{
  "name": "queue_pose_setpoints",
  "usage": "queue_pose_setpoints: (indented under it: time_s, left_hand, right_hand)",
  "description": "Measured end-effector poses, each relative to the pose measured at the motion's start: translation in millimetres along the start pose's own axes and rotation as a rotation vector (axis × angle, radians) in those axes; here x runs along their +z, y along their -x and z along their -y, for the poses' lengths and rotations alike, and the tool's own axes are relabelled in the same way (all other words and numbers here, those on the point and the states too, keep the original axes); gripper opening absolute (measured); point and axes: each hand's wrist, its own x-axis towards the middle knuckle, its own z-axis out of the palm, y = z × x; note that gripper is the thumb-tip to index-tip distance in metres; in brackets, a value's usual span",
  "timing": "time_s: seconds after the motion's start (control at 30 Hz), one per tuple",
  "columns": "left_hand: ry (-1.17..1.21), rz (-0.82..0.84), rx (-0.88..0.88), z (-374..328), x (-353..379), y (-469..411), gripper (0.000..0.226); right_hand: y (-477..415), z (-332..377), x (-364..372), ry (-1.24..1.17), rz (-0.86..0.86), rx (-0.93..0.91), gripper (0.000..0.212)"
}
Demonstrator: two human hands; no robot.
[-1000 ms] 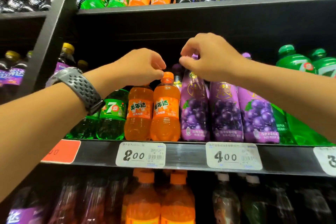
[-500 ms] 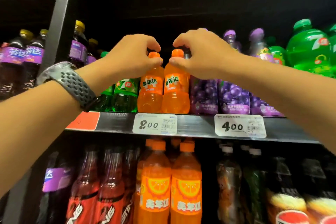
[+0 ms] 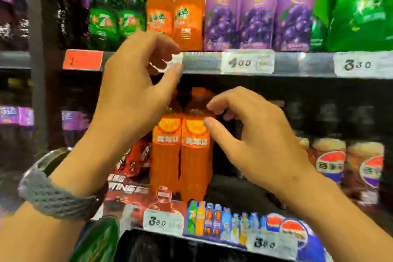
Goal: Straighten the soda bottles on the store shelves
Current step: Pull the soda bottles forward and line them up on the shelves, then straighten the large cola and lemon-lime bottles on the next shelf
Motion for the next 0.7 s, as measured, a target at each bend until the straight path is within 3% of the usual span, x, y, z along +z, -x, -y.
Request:
queue_pose_setpoints:
  time_s: [0.13,0.43,0.57,0.7]
  left_hand:
    - [0.099,0.142,-0.213,-13,7,73,0.018]
    - [0.325,0.438,-0.571,-50,9,239,0.014]
    - [0.272,0.51,-0.764,-37,14,313,0.019]
    - [0.176,0.513,-1.072,-9,10,383,0.016]
  right_hand:
    - [68,-11,16,-0.067,0.11,0.204,0.022]
    - [211,12,22,-0.162,0.144,0.353,0.013]
    - [278,16,30,-0.214,0.215,0.605,0.014]
    - [337,22,49,-0.214,0.275,0.873,0.028]
